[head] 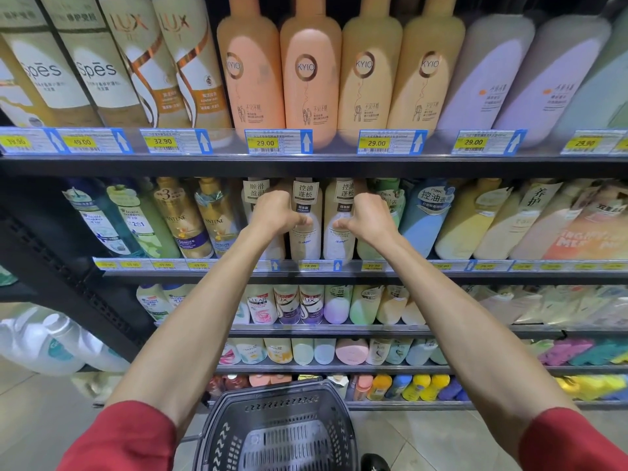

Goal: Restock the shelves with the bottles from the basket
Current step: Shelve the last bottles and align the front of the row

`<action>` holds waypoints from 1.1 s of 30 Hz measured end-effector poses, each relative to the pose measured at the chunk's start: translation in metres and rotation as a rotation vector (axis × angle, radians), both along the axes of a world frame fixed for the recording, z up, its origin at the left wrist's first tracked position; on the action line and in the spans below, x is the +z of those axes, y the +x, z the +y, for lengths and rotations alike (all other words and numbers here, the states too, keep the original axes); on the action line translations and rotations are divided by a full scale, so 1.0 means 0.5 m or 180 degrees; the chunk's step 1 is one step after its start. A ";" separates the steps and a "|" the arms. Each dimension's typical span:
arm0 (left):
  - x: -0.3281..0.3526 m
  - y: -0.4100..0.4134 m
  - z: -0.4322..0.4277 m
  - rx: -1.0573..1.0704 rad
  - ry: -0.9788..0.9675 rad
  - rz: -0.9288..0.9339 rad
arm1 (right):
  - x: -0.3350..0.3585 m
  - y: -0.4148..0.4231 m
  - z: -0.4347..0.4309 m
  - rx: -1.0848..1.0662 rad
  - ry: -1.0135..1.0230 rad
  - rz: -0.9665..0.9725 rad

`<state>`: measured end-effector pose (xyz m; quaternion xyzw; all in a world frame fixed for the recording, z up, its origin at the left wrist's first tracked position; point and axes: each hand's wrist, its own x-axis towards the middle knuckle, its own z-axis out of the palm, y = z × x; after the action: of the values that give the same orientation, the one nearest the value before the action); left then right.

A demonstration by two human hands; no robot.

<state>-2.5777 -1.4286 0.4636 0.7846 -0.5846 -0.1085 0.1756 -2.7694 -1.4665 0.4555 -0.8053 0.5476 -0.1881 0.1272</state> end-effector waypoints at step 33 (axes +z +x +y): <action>-0.079 -0.038 0.104 -0.0398 -0.1499 0.0233 | -0.035 -0.019 0.052 -0.0110 -0.0919 -0.0843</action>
<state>-2.5967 -1.3768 0.4241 0.6799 -0.6344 -0.0083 0.3676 -2.7791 -1.4404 0.4379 -0.7739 0.5071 -0.3712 0.0781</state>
